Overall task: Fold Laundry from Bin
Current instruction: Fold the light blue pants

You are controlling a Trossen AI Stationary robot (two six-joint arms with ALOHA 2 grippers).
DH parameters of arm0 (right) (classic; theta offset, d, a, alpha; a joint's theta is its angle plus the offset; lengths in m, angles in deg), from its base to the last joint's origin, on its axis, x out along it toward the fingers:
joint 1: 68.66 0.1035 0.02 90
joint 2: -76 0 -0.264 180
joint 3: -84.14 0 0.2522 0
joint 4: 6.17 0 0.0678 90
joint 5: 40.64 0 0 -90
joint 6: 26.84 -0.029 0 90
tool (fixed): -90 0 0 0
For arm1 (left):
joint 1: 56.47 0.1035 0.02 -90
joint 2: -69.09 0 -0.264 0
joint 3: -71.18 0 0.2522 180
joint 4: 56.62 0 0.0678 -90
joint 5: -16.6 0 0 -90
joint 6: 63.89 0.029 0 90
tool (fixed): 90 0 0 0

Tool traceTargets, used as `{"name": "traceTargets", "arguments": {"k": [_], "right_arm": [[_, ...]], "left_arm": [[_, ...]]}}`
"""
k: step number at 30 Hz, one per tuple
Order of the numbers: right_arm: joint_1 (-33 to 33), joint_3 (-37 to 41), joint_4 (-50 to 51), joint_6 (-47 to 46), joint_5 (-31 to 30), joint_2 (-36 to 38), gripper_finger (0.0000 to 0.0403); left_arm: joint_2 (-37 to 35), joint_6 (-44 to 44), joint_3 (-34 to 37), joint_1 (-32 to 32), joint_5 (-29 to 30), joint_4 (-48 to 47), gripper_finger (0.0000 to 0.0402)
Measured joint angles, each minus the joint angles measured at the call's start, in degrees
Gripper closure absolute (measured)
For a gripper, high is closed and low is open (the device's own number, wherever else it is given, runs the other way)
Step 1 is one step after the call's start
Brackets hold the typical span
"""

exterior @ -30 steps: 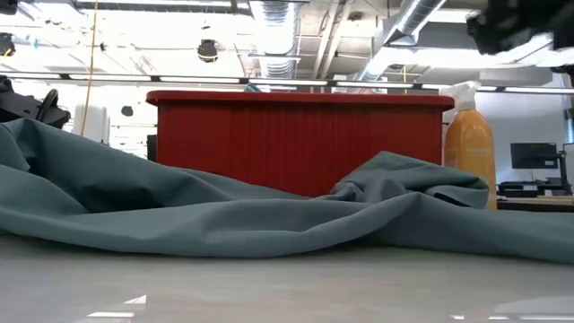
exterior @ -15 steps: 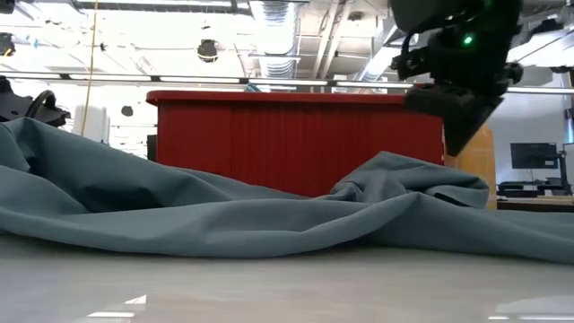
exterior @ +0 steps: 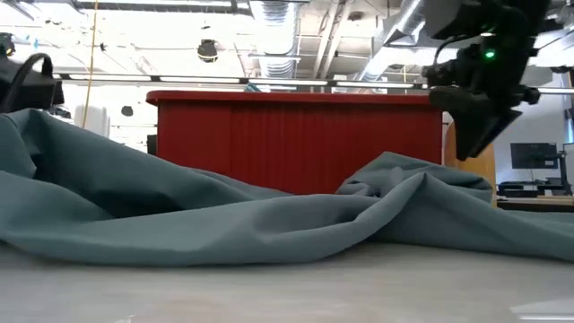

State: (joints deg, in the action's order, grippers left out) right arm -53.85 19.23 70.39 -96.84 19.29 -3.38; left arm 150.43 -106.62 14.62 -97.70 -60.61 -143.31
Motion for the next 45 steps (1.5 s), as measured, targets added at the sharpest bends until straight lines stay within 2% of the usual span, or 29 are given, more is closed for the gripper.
{"name": "traceTargets", "arguments": {"k": [4, 7, 10, 15, 19, 23, 27, 30, 34, 37, 39, 42, 44, 45], "right_arm": [[2.1, 1.7, -0.7, -2.3, 0.0, 0.4, 0.0189], [2.4, 4.4, -1.7, -4.4, 0.1, -0.2, 0.0177], [1.9, 7.2, -2.7, -6.3, 0.1, -1.2, 0.0176], [0.9, 9.6, -6.6, -8.0, 0.0, -1.8, 0.0178], [0.3, 10.6, -9.6, -7.8, 0.4, -2.3, 0.0180], [-0.3, 11.3, -10.6, -7.6, 0.8, -2.4, 0.0180], [-0.9, 11.3, -11.0, -6.8, 2.0, -2.4, 0.0180], [-1.8, 11.3, -12.0, -5.9, 3.0, -2.4, 0.0180], [-2.9, 11.3, -14.7, -2.0, 3.0, -2.4, 0.0183], [-4.0, 11.3, -17.8, 3.1, 3.0, -2.4, 0.0208], [-4.6, 11.3, -19.5, 6.1, 3.0, -2.4, 0.0245], [-5.3, 11.2, -19.9, 9.7, 3.4, -2.4, 0.0329], [-5.6, 10.6, -18.7, 12.1, 4.7, -2.4, 0.0378], [-5.7, 9.8, -17.5, 13.2, 5.6, -2.4, 0.0383]], "left_arm": [[-2.6, 0.0, -2.8, 0.0, 0.9, -2.4, 0.0182], [-4.9, 0.0, -3.7, 0.0, 5.3, 1.4, 0.0181], [-6.7, 4.4, -3.2, 0.0, 12.0, 16.7, 0.0181], [-4.4, 19.4, -1.8, 1.3, 16.1, 44.2, 0.0181], [1.3, 26.2, -1.7, 3.3, 16.1, 56.6, 0.0181], [6.5, 34.5, -4.8, 4.0, 14.6, 63.2, 0.0181], [9.5, 32.6, -9.7, 5.4, 10.8, 60.0, 0.0181], [11.8, 28.7, -13.0, 6.0, 8.8, 53.7, 0.0181], [16.3, 23.8, -15.2, 6.0, 10.1, 45.6, 0.0181], [19.2, 21.8, -15.6, 6.1, 9.3, 43.8, 0.0182], [20.8, 20.9, -15.6, 6.0, 8.7, 43.8, 0.0188], [21.0, 18.1, -15.7, 6.0, 10.3, 42.3, 0.0234], [20.6, 16.5, -15.6, 6.0, 12.1, 39.7, 0.0296], [19.9, 16.1, -15.6, 6.0, 12.8, 38.3, 0.0334]]}}
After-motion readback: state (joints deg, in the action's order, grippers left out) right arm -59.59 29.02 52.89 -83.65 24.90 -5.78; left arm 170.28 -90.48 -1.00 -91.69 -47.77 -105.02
